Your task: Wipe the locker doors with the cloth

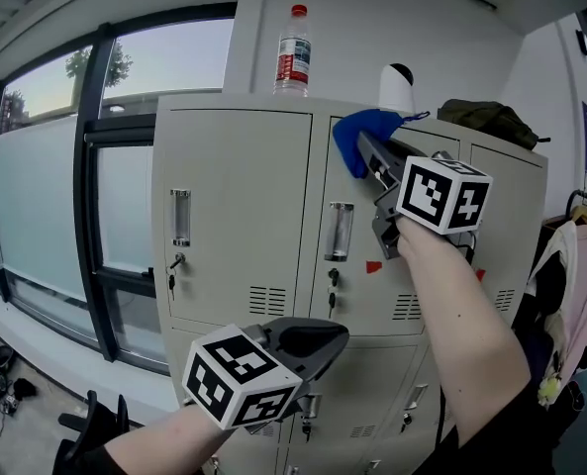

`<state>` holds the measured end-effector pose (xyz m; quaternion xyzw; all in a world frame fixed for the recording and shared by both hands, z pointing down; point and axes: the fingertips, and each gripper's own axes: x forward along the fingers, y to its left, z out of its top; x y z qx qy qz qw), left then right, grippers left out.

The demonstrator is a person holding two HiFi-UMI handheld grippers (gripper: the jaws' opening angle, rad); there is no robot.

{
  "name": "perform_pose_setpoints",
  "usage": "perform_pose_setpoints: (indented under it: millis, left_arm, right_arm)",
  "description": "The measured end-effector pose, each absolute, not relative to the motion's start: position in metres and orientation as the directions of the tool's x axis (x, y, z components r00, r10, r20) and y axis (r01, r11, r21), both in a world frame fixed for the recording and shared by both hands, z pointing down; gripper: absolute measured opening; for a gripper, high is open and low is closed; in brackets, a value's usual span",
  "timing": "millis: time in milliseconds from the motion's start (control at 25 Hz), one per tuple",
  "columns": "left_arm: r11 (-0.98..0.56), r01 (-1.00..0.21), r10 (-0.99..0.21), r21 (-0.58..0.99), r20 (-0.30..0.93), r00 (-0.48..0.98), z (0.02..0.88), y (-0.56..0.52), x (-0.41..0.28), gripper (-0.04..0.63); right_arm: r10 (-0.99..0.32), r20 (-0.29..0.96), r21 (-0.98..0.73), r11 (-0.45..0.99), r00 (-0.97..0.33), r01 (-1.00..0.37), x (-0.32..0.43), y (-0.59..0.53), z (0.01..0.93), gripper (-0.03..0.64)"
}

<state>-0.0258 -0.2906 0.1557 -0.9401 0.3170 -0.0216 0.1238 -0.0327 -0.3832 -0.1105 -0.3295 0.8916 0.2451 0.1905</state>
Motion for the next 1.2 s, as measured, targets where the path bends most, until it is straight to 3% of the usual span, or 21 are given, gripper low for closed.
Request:
perform_pose_setpoints:
  millis: [440, 1200]
  left_arm:
    - [-0.775, -0.584, -0.59, -0.241, -0.054, 0.806, 0.152, -0.297, -0.027, 0.006]
    - [-0.847, -0.476, -0.48, -0.237, -0.043, 0.876, 0.161, -0.31, 0.05, 0.006]
  right_arm:
    - [-0.532, -0.552, 0.354, 0.547, -0.642, -0.759, -0.024, -0.396, -0.111, 0.048]
    - [-0.7, -0.564, 0.284, 0.333, -0.437, -0.899, 0.151, -0.428, -0.113, 0.048]
